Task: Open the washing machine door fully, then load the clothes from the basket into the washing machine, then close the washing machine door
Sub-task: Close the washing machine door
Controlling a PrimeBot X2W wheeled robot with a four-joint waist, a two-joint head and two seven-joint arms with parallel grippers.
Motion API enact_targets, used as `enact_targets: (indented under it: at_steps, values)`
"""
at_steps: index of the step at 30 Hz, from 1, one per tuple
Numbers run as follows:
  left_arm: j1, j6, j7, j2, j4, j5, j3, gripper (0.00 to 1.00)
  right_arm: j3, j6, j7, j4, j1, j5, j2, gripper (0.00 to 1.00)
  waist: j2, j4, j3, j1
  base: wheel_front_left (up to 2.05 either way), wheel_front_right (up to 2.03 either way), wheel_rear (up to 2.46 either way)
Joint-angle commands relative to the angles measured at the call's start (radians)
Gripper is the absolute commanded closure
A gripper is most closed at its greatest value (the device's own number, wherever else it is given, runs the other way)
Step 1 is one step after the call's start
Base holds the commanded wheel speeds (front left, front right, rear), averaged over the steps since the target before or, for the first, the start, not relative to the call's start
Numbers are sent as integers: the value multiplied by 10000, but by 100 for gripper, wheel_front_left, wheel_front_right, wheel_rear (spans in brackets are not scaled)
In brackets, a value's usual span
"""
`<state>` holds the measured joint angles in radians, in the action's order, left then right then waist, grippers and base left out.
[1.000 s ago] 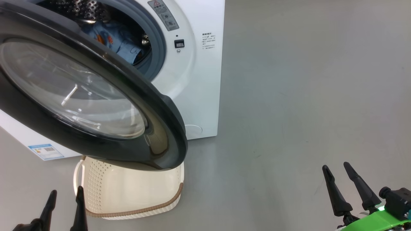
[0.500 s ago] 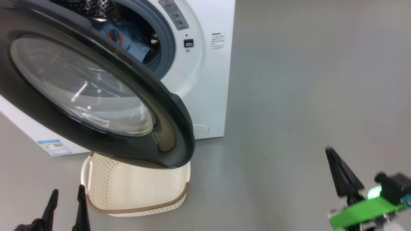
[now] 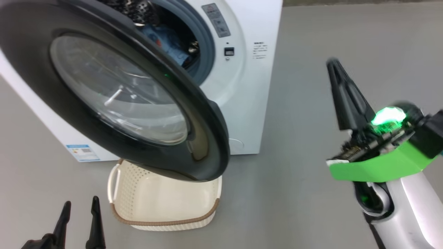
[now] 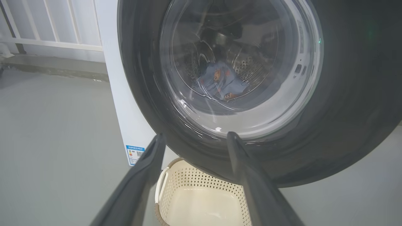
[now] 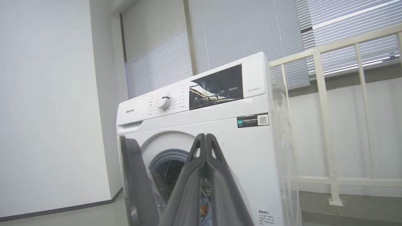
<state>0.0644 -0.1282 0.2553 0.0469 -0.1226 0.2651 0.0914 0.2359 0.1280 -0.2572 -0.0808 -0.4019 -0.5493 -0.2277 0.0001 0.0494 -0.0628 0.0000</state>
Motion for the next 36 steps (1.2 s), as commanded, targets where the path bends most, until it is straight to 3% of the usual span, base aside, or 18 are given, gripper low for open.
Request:
enact_targets:
  at_steps: [1, 7, 13, 30, 36]
  values:
    - [-150, -25, 64, 69, 330, 55, 282, 0, 468, 27, -46, -671, -444, -112, 172, 100, -1, 243, 132, 0, 0, 0, 0]
    - [-19, -25, 64, 47, 351, 103, 207, 0, 2146, 27, -46, -1407, -652, -271, 329, 100, -1, 537, 251, 0, 0, 0, 0]
    - [-22, -25, 64, 38, 329, 179, 46, 0, 3607, 27, -46, -654, -195, -545, 360, 100, -1, 819, 165, 0, 0, 0, 0]
    - [-557, -25, 65, 35, 7, 865, -442, 0, 4843, 27, -46, 2780, 108, -1428, 273, 100, -1, 1176, -747, 0, 0, 0, 0]
    - [-794, -25, 65, 34, -17, 971, -489, 0, 4645, 27, -46, 3581, -291, -1780, 387, 100, -1, 1288, -1018, 0, 0, 0, 0]
